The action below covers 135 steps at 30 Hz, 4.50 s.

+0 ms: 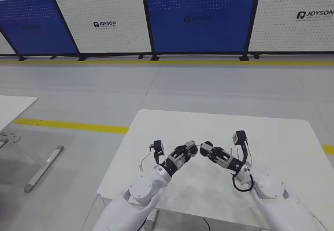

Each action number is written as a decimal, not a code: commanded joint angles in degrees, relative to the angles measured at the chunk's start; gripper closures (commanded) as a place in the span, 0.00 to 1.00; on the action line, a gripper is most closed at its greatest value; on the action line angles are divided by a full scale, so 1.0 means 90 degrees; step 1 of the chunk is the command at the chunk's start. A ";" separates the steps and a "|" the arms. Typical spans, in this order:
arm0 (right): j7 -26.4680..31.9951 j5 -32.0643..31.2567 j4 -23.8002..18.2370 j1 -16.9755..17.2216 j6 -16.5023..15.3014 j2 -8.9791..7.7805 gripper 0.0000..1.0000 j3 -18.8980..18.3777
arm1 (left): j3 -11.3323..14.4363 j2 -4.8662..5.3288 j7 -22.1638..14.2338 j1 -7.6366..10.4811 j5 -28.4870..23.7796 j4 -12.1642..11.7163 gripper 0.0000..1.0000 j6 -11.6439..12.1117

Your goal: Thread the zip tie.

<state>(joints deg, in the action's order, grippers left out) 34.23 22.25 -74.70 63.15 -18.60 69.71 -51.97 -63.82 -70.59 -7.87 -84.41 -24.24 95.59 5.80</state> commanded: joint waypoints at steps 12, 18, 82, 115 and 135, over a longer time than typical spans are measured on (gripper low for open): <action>0.0000 0.0000 0.0000 0.0000 0.0000 0.0000 1.00 0.0000 | -0.0015 -0.0005 -0.0067 -0.0052 0.0066 0.0009 0.67 0.0065; 0.0000 0.0000 0.0000 0.0000 0.0000 0.0000 1.00 0.0000 | -0.0065 0.0001 -0.0100 -0.0079 0.0079 0.0013 1.00 0.0064; -0.0055 -0.0097 -0.0140 0.0085 0.0118 -0.0001 1.00 -0.0044 | -0.0087 -0.0038 -0.0002 -0.0137 0.0486 0.0044 1.00 0.0238; 0.0989 -0.0870 -0.1073 0.0417 0.1312 -0.0320 0.00 -0.1172 | -0.0315 0.0009 -0.0283 -0.0171 0.0499 0.0071 1.00 -0.0288; 0.3185 -0.2353 -0.1824 -0.0329 0.2765 -0.0642 0.00 -0.1742 | -0.0919 0.0138 -0.1316 -0.0368 -0.0136 0.0273 1.00 -0.0402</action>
<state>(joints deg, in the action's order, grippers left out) 62.90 1.07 -91.12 60.19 6.28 63.93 -67.65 -72.08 -69.35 -19.71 -87.73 -25.46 98.05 2.18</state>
